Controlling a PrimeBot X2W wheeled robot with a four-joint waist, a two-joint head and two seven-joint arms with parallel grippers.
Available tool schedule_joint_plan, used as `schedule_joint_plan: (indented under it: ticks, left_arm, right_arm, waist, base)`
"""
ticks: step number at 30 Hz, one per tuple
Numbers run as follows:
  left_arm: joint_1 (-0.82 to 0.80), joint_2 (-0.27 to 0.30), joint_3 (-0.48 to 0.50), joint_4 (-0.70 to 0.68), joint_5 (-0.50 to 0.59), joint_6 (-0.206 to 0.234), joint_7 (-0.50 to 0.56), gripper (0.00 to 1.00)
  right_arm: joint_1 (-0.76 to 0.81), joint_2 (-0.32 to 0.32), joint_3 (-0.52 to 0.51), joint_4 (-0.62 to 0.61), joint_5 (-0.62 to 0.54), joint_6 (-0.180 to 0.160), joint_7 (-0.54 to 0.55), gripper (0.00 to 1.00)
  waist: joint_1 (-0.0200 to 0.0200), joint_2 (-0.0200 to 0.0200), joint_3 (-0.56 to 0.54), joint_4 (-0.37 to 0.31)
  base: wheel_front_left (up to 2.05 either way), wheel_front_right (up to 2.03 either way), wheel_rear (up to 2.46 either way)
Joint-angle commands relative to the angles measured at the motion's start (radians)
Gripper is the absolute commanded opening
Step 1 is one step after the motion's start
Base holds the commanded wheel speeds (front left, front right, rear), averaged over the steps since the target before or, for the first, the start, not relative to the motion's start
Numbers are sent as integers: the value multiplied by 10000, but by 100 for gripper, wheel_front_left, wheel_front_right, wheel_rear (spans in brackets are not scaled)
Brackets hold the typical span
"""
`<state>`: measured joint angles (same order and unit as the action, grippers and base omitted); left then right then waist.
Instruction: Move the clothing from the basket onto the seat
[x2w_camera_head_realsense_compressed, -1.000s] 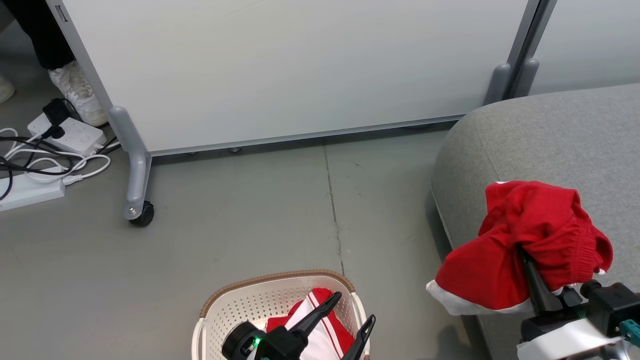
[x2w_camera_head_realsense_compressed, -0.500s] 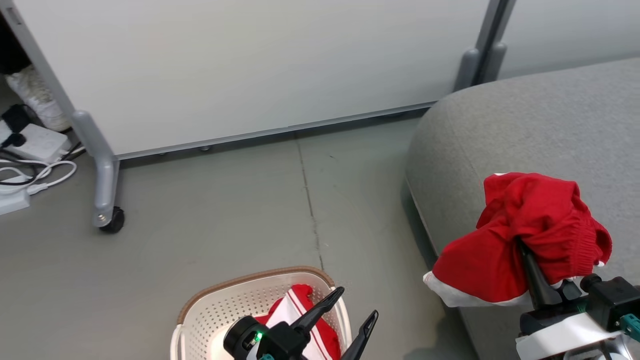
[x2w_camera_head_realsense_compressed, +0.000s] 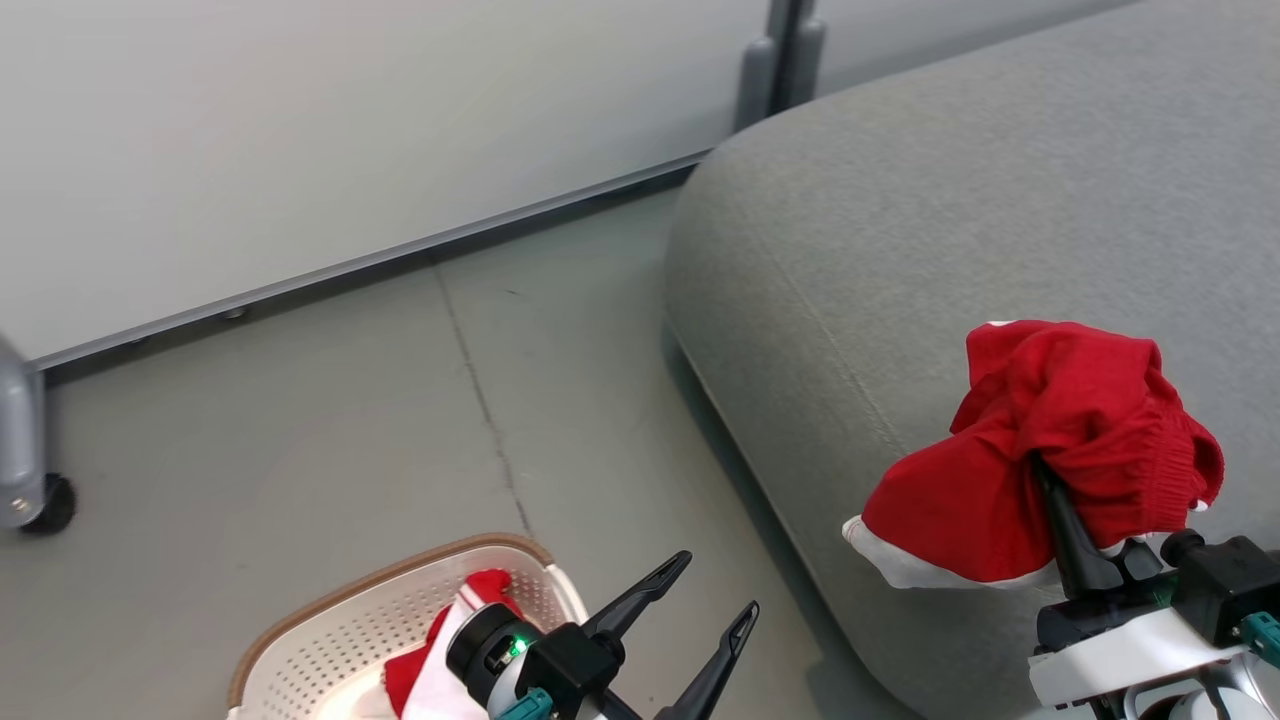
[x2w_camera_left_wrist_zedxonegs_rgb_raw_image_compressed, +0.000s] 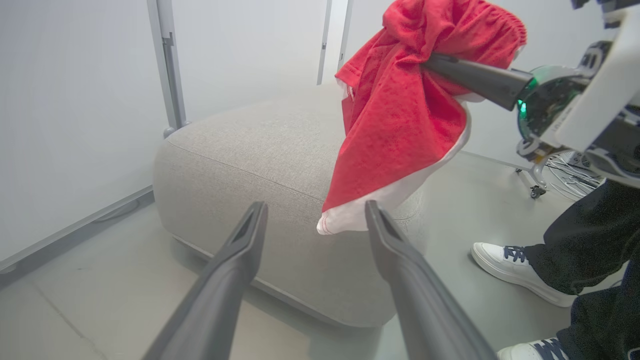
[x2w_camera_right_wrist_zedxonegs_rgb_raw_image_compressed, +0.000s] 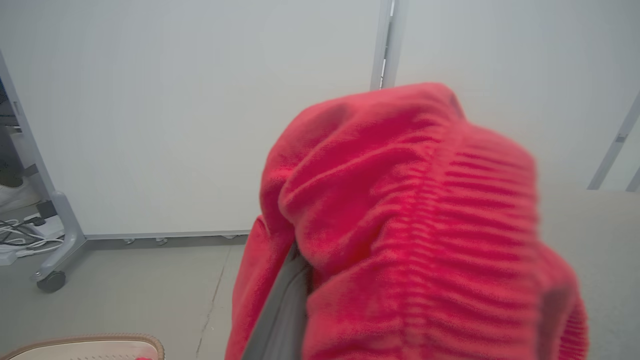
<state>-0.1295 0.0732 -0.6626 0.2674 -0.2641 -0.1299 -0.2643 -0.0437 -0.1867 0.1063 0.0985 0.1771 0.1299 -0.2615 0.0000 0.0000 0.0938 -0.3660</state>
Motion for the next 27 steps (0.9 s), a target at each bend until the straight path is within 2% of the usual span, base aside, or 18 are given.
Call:
schedule_joint_plan:
  ticks: [1,9,18,27]
  left_arm:
    - [-152,53,-6,4,66,-8,-7,100]
    - [-257,39,-57,-30,49,-8,-6,100]
    - [-653,114,-697,133,-183,-8,-6,100]
    - [-761,148,-800,148,-309,-8,-6,100]
  right_arm:
    - [-91,2,-26,-48,-29,16,-50,0]
    - [-55,38,-62,73,-78,16,-50,0]
    - [330,305,-599,-86,-133,16,-50,0]
    - [394,471,-863,-113,-221,16,-50,0]
  waist:
    - [0,0,171,-544]
    - [0,0,284,-1507]
    - [0,0,353,-1677]
    - [0,0,316,-1709]
  base:
    - [0,0,0]
    - [0,0,0]
    - [0,0,0]
    - [0,0,0]
